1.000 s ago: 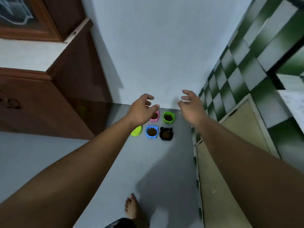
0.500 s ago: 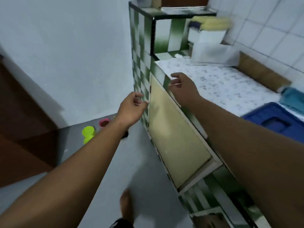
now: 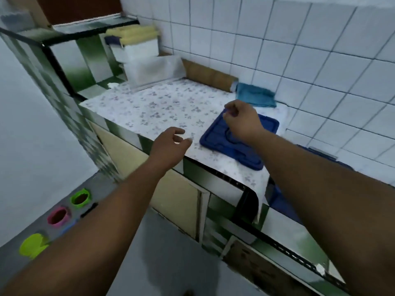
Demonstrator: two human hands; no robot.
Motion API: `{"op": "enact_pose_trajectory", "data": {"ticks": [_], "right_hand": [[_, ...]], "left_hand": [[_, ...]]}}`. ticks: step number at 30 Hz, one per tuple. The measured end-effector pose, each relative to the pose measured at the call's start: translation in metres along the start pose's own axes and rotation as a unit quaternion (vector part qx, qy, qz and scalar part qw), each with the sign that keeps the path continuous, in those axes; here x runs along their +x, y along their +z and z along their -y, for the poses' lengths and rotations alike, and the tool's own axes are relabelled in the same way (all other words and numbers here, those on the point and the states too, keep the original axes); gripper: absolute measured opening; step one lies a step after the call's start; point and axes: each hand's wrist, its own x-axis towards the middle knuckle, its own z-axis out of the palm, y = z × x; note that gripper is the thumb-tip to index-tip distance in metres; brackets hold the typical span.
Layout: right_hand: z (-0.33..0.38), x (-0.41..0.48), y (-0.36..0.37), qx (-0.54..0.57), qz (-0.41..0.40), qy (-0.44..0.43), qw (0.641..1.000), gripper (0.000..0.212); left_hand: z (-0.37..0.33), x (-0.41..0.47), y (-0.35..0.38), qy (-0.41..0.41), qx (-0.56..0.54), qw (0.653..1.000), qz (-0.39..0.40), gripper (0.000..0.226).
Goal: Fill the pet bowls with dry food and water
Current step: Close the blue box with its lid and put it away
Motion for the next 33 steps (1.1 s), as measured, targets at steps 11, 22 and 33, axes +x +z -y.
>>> {"op": "enact_pose_trajectory", "data": {"ticks": [11, 22, 33], "right_hand": [[-0.104, 0.01, -0.069, -0.083, -0.088, 0.246, 0.962, 0.068], [-0.118, 0.008, -0.064, 0.064, -0.086, 0.267, 0.958, 0.074], [-0.155, -0.043, -0.149, 0.091, -0.164, 0.271, 0.944, 0.073]], "left_hand": [[-0.008, 0.047, 0.073, 0.06, 0.112, 0.987, 0.096, 0.048], [-0.006, 0.056, 0.103, 0.063, 0.12, 0.985, 0.11, 0.07], [-0.062, 0.01, 0.175, 0.137, 0.035, 0.98, 0.14, 0.065]]}}
